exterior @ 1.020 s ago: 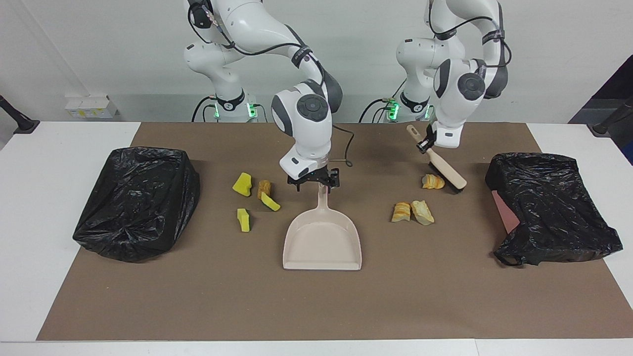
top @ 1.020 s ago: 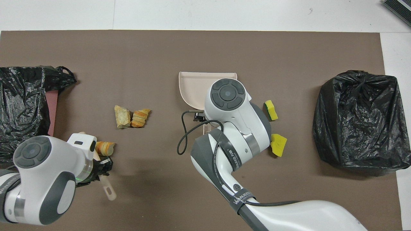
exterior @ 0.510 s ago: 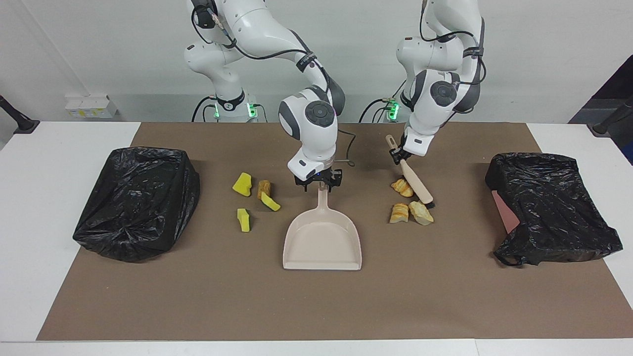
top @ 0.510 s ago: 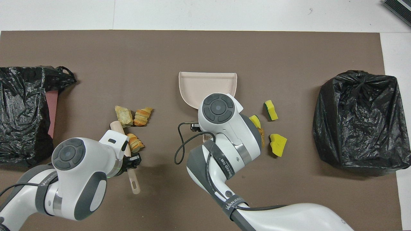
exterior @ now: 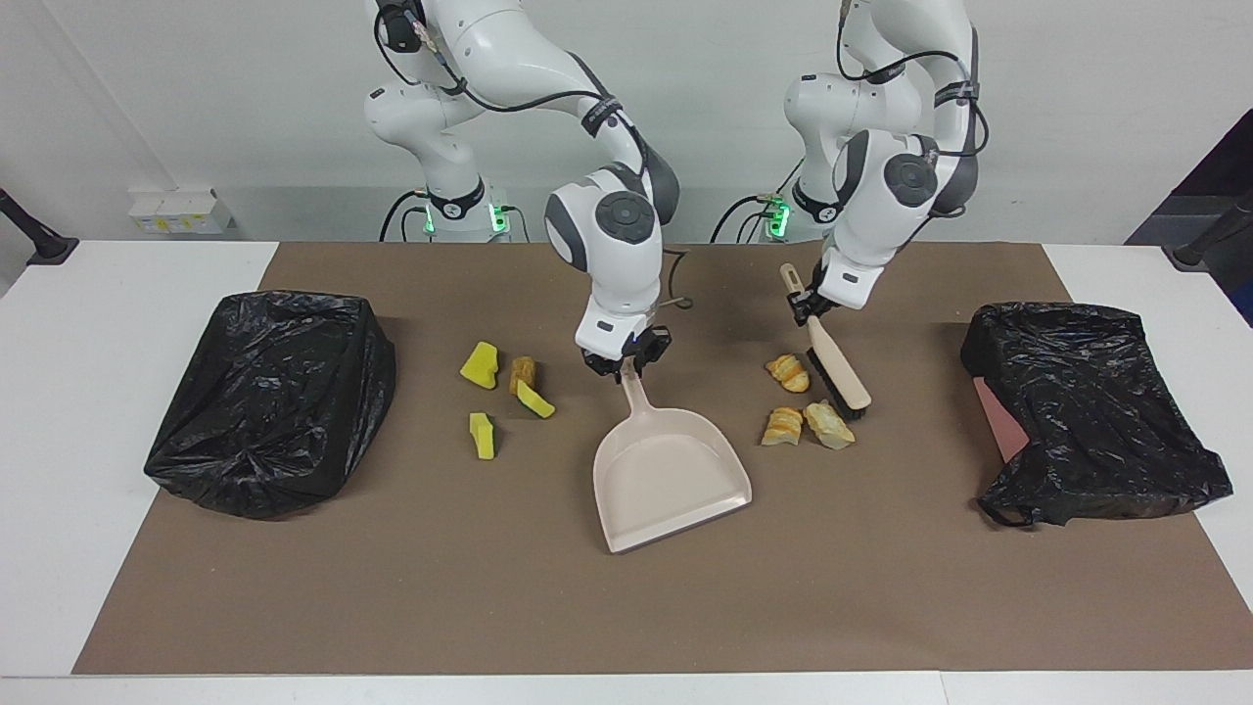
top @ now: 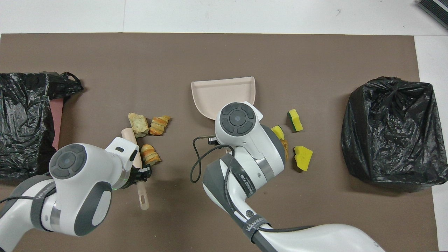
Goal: Sweep and dump trash in bin
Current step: 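Set the dustpan beside the bread pieces with the right gripper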
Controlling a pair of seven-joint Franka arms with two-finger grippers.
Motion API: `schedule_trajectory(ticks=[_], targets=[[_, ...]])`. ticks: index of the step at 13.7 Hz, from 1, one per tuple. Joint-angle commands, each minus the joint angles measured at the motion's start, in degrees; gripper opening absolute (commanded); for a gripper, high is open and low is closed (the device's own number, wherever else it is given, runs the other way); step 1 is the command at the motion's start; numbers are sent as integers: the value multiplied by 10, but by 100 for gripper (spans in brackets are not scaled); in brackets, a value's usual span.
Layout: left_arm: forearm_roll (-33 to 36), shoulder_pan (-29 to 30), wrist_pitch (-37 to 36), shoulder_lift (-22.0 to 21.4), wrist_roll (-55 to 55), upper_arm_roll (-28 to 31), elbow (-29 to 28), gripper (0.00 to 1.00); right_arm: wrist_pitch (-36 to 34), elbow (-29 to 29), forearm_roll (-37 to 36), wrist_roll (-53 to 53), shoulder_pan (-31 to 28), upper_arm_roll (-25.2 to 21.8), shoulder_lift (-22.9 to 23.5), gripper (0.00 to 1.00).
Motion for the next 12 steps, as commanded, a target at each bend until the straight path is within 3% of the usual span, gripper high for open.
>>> schedule_trajectory(ticks=[1, 6, 12], targets=[[-4, 43, 17, 11, 59, -2, 10, 0, -6, -44, 15, -200, -24, 5, -53, 0], [-4, 34, 83, 69, 109, -5, 10, 0, -15, -72, -26, -478, -20, 4, -67, 0], [-31, -36, 86, 73, 148, -8, 13, 0, -21, -82, -70, -477, 12, 6, -65, 0]])
